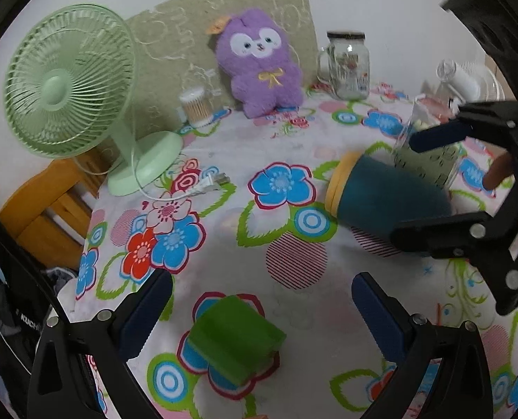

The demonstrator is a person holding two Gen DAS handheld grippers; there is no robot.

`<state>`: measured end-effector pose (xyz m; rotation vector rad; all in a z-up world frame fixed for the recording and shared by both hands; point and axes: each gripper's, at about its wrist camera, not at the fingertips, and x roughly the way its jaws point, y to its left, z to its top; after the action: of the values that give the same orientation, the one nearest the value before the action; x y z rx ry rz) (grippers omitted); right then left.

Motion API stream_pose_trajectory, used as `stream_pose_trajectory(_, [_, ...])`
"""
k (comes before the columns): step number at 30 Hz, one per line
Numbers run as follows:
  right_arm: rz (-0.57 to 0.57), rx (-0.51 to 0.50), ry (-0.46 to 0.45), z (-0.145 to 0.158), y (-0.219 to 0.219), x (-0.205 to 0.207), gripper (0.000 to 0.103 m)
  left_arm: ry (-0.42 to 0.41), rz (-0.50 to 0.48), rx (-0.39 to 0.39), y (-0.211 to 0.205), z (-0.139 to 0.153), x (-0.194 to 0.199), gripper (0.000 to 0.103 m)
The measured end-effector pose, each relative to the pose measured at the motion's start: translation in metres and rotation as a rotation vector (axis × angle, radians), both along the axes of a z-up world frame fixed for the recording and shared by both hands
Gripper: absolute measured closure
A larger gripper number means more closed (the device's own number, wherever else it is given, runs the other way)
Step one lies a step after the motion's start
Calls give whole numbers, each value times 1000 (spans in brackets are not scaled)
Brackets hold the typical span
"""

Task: Flip cup upside down
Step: 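Close the right tool around the teal cup lying on its side, then lift the teal cup with the right tool and turn it rim-up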

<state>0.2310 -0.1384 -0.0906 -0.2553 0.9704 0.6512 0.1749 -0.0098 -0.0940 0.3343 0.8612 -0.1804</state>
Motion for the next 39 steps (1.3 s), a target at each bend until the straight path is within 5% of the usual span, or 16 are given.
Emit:
stream_pose_trajectory(12, [23, -73, 19, -23, 6, 21, 11, 69, -37, 7, -6, -17, 17, 0])
stream_pose_trajectory(16, [48, -129, -2, -25, 12, 21, 30, 72, -35, 8, -7, -18, 18, 0])
stream_pose_trajectory(22, [57, -133, 1, -24, 14, 18, 32, 68, -17, 2, -3, -15, 16, 0])
stream_pose_trajectory(32, [44, -79, -53, 11, 12, -6, 32, 26, -4, -6, 6, 6, -3, 0])
stream_pose_trajectory(39, [69, -41, -92, 39, 16, -41, 33, 30, 7, -105, 13, 24, -26, 0])
